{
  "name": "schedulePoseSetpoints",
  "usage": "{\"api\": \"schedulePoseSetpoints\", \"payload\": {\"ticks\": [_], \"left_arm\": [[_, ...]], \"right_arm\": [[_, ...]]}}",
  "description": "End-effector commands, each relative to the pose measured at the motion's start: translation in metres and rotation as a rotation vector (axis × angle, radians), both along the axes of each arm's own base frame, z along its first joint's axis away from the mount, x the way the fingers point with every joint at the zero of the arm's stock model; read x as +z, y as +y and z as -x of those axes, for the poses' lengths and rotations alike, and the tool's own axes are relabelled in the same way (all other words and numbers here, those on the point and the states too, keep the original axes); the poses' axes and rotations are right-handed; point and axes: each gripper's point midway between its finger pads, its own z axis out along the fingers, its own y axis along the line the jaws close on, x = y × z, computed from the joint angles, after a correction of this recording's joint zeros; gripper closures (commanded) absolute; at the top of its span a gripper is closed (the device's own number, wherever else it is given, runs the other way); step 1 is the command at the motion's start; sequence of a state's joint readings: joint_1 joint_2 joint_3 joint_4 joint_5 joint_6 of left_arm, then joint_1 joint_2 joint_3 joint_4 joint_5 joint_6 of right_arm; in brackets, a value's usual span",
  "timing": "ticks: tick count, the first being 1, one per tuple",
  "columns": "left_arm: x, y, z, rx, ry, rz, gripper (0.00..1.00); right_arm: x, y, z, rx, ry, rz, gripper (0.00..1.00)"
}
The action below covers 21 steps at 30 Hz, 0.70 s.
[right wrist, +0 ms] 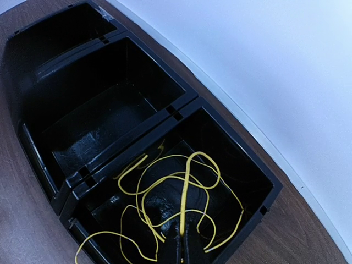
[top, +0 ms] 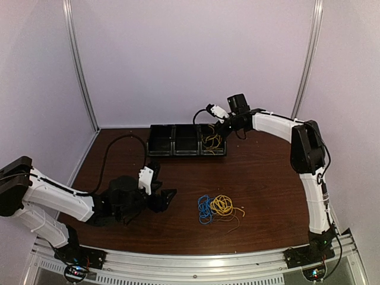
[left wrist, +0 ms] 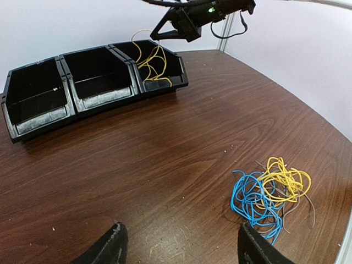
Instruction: Untangle the cables
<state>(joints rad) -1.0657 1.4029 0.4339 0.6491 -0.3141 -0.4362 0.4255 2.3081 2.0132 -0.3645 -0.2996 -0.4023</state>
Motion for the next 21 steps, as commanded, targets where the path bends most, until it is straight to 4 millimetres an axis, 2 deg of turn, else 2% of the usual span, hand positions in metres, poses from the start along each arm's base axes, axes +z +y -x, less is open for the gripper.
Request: {"api": "schedulePoseSetpoints", "payload": {"ticks": [1, 7, 14, 21], "left_arm": [[0.011, -0.004, -0.004, 0.005, -0.011, 0.038, 0.30], [0.012, -0.001, -0.004, 0.011, -0.011, 0.040, 0.30], [0.008, 0.000, -0.003, 0.012, -0.004, 0.045, 0.30], [0.006, -0.002, -0.003, 0.008, -0.001, 0.049, 0.30]], "right_arm": [[-0.027, 0.000, -0.008, -0.034, 0.016, 0.090, 1.00], [-0.041, 0.004, -0.013, -0.048, 0.039, 0.093, 1.00], [-0.053, 0.004, -0.007, -0.039, 0.073, 0.107, 1.00], [-0.032, 0.006, 0.001, -0.033, 0.076, 0.077, 0.99]]}}
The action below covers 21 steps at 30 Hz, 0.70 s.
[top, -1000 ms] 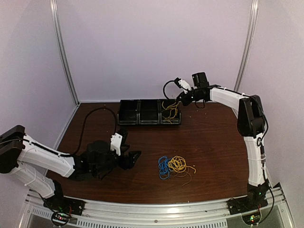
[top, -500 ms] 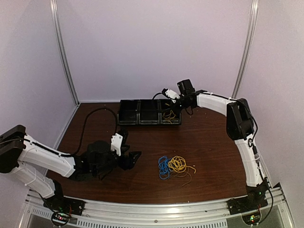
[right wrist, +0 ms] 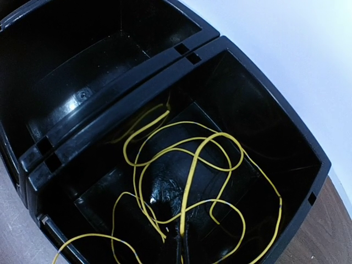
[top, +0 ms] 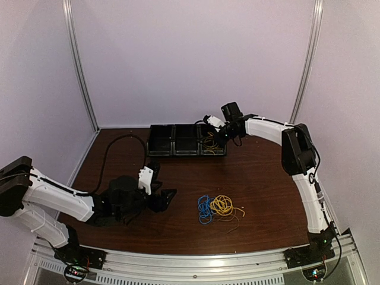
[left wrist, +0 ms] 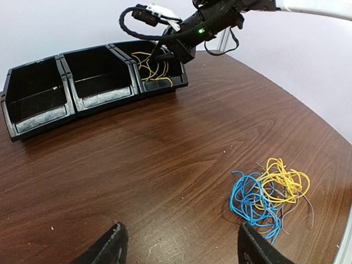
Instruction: Untangle the cables
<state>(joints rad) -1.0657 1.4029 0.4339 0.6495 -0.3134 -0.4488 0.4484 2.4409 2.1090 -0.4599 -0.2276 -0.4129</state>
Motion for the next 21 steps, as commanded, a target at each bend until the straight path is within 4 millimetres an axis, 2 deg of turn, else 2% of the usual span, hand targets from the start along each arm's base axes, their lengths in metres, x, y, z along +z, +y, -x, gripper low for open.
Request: {"api": "schedulePoseSetpoints", "payload": {"ticks": [1, 7, 13, 16, 21], "left_arm": [[0.006, -0.003, -0.003, 0.004, -0.008, 0.039, 0.30], [0.007, -0.004, -0.004, 0.004, -0.013, 0.047, 0.30], [0.007, -0.008, -0.006, -0.002, -0.019, 0.041, 0.30], [0.008, -0.013, -0.007, -0.012, -0.028, 0.035, 0.30], [0.005, -0.028, -0.008, -0.058, -0.037, 0.022, 0.30]], "right_arm": [[0.032, 0.001, 0.004, -0.010, -0.019, -0.031, 0.97], [0.055, -0.005, 0.021, -0.017, -0.017, -0.042, 0.67], [0.085, -0.019, 0.050, -0.029, -0.013, -0.050, 0.55], [0.102, -0.030, 0.075, -0.018, -0.023, -0.056, 0.52], [0.113, -0.037, 0.142, 0.119, 0.019, -0.093, 0.53]]}}
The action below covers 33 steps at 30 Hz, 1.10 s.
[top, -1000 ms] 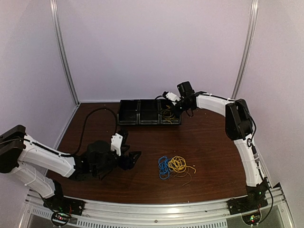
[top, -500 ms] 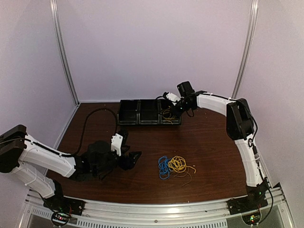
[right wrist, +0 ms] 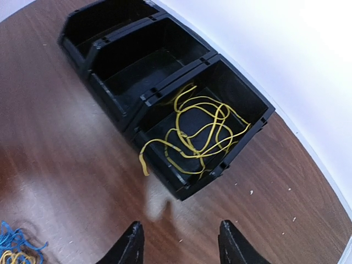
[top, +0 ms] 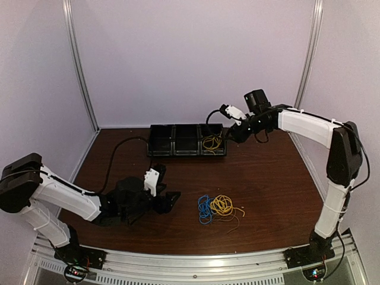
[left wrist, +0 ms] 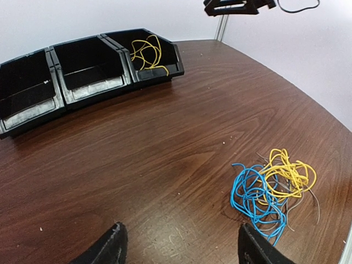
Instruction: Untangle the cables
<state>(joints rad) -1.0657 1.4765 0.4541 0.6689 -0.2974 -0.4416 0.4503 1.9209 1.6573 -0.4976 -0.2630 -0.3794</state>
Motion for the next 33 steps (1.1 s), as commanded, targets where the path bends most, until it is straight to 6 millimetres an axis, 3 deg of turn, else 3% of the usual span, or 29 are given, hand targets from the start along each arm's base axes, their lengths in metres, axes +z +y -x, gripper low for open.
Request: {"api": "schedulePoseSetpoints", "payload": {"ticks": [1, 5, 8, 12, 16, 21, 26, 33], "left_arm": [[0.019, -0.024, -0.006, -0.054, -0.051, 0.056, 0.30], [0.016, -0.050, 0.001, -0.159, -0.020, 0.079, 0.31], [0.016, -0.064, 0.011, -0.244, -0.007, 0.125, 0.34], [0.014, -0.078, 0.021, -0.334, 0.002, 0.150, 0.35], [0.014, -0.090, 0.031, -0.418, 0.007, 0.164, 0.35], [0.019, -0.091, 0.037, -0.450, 0.005, 0.183, 0.40], [0.017, -0.085, 0.037, -0.432, 0.013, 0.171, 0.43], [0.014, -0.080, 0.035, -0.408, 0.018, 0.155, 0.44]], "right_arm": [[0.013, 0.001, 0.059, 0.154, 0.031, -0.047, 0.55], [0.011, -0.001, 0.121, 0.320, 0.094, -0.087, 0.60], [-0.007, 0.003, 0.170, 0.465, 0.168, -0.114, 0.63], [-0.042, 0.009, 0.211, 0.575, 0.223, -0.048, 0.64], [-0.068, 0.017, 0.221, 0.624, 0.253, 0.000, 0.64], [-0.082, 0.034, 0.224, 0.685, 0.303, -0.006, 0.64], [-0.084, 0.049, 0.239, 0.752, 0.319, -0.011, 0.63], [-0.082, 0.053, 0.249, 0.764, 0.320, 0.008, 0.63]]}}
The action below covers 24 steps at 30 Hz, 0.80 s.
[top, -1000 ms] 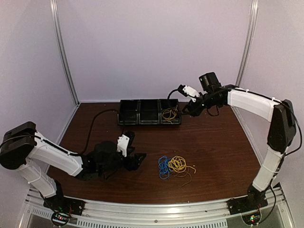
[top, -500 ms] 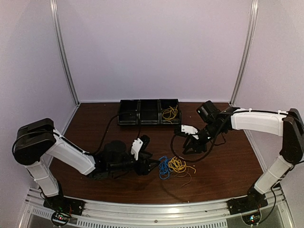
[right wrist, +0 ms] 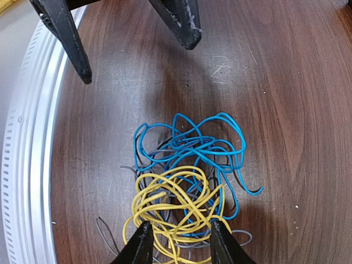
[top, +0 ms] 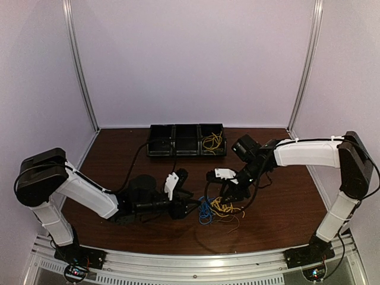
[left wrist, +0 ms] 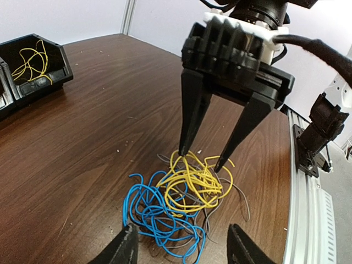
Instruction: Untangle the cables
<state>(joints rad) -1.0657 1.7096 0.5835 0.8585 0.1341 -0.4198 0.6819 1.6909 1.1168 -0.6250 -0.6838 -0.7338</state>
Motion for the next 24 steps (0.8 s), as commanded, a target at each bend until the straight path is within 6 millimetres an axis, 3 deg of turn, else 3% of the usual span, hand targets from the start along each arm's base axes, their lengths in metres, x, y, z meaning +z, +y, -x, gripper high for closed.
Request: {"api": "schedulePoseSetpoints", "payload": {"ticks": [1, 9, 20, 24], "left_arm": [[0.015, 0.004, -0.003, 0.016, -0.031, 0.033, 0.44], [0.014, 0.012, -0.008, 0.060, -0.039, 0.025, 0.43], [0.012, 0.015, -0.006, 0.060, -0.028, 0.024, 0.43], [0.012, 0.016, -0.005, 0.059, -0.028, 0.026, 0.43]], "right_arm": [[0.018, 0.007, 0.005, 0.025, -0.015, -0.033, 0.63], [0.020, 0.010, 0.019, 0.039, -0.021, -0.026, 0.68], [0.013, 0.005, -0.013, -0.015, -0.114, 0.016, 0.72], [0.001, 0.003, -0.019, -0.024, -0.104, 0.036, 0.61]]}}
